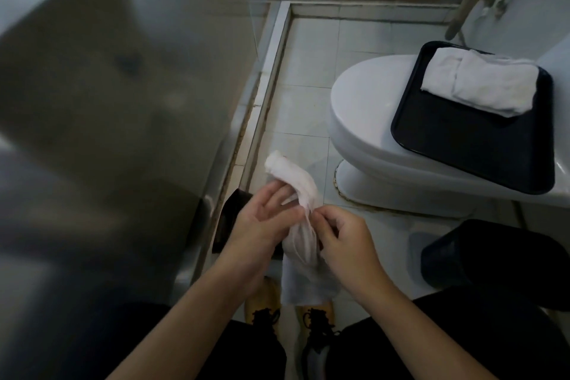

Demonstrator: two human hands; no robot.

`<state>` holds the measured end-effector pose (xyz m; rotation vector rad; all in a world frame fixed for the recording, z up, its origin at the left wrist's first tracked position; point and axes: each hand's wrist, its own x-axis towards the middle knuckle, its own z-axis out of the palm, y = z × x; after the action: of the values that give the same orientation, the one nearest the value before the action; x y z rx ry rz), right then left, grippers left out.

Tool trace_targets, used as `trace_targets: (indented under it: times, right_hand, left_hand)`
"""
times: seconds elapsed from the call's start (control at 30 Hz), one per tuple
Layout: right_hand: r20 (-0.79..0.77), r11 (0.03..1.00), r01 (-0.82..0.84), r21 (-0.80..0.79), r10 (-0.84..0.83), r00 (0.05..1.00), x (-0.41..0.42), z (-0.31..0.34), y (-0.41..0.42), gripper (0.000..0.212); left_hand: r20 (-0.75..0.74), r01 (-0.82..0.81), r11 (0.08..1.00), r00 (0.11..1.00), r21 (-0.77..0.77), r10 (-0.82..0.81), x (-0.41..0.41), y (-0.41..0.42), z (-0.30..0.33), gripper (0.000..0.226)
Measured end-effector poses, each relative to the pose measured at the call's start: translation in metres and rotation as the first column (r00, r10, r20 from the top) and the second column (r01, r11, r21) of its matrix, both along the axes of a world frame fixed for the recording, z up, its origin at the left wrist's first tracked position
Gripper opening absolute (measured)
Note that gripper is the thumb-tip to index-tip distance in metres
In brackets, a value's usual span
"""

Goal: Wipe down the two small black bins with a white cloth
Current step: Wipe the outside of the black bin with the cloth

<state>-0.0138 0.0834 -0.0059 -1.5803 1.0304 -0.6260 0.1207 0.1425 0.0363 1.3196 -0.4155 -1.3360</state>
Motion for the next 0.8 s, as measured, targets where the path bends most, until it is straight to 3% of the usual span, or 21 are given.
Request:
trace_targets:
  times: [0.1,0.23,0.4,0.63,0.8]
  right_hand:
    - [0.035,0.988,0.066,0.138,-0.071,0.997,0.000,-0.002,0.001,0.021]
    - [0.102,0.966,0.056,0.251,-0.084,0.991,0.000,0.004,0.000,0.018]
    - [0.100,0.945,0.107,0.309,-0.144,0.984,0.003,0.006,0.001,0.003]
    - [0.072,0.917,0.214,0.336,-0.252,0.965,0.008,-0.001,-0.002,0.011]
    - [0.039,0.894,0.291,0.341,-0.323,0.946,0.005,-0.002,-0.012,0.022]
  left_hand:
    - [0.231,0.074,0.997,0.970,0.012,-0.074,-0.008,0.003,-0.010,0.056]
    - [0.528,0.009,1.000,0.849,0.029,-0.023,-0.013,0.007,-0.018,0.044]
    - [0.526,-0.109,0.993,0.847,0.035,0.074,-0.014,0.006,-0.023,0.038]
    - [0.491,-0.237,0.971,0.848,0.014,0.200,-0.013,-0.003,-0.025,0.032]
    - [0.574,-0.313,0.950,0.778,0.002,0.256,-0.002,-0.003,-0.029,0.028]
